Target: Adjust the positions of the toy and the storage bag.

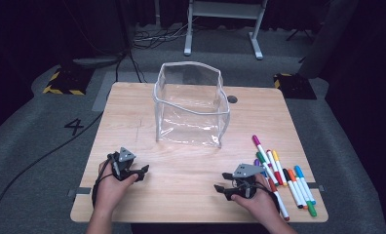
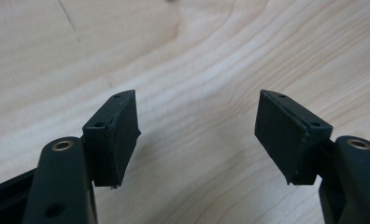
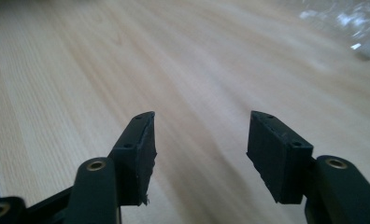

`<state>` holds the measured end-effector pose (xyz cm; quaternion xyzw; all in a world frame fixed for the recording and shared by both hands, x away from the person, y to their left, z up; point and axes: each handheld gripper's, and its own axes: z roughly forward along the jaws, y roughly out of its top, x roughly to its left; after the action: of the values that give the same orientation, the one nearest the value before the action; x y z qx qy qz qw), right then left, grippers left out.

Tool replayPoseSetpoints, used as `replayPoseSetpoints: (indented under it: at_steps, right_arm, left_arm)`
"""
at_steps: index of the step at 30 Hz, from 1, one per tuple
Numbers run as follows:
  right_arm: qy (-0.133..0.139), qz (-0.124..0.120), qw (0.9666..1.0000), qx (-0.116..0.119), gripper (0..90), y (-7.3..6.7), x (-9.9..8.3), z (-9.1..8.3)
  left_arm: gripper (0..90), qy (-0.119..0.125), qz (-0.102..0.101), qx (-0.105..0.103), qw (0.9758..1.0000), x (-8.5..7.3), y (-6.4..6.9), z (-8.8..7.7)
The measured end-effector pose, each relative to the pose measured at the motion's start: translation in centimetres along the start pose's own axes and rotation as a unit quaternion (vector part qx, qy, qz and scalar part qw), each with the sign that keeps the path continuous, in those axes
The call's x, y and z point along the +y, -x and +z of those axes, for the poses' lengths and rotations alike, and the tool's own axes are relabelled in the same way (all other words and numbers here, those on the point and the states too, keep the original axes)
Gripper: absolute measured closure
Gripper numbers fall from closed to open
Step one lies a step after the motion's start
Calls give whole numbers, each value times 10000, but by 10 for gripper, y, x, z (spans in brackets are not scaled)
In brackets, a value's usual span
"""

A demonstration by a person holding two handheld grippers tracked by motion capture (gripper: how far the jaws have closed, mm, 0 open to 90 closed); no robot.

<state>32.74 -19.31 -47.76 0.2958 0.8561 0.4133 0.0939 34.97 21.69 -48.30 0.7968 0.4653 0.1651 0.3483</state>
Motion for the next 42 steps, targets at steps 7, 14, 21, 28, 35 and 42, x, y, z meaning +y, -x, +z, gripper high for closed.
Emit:
replayPoseSetpoints:
  at_steps: [7, 14, 21, 28, 35, 42]
  right_arm:
    - [-44, 19, 9998, -188, 388, 30, 40, -27]
    - [189, 228, 9990, -325, 442, 64, 77, -34]
    - [194, 163, 9981, -566, 506, 94, 98, -29]
    - [152, 52, 9983, -554, 591, 105, 109, -13]
    - [176, -161, 9991, -348, 875, 105, 119, -4]
    - [97, -270, 9994, -201, 878, 86, 110, -20]
  left_arm:
    - [273, 217, 179, 11, 9996, 36, -4, -10]
    - [290, 360, 312, -175, 9987, 73, -14, -8]
    - [388, 380, 406, -196, 9983, 99, -28, 6]
    - [591, 520, 248, -543, 9969, 113, -37, 22]
    - [875, 350, 274, -733, 9963, 117, -27, 21]
    - [875, 236, 510, -862, 9947, 105, -12, 5]
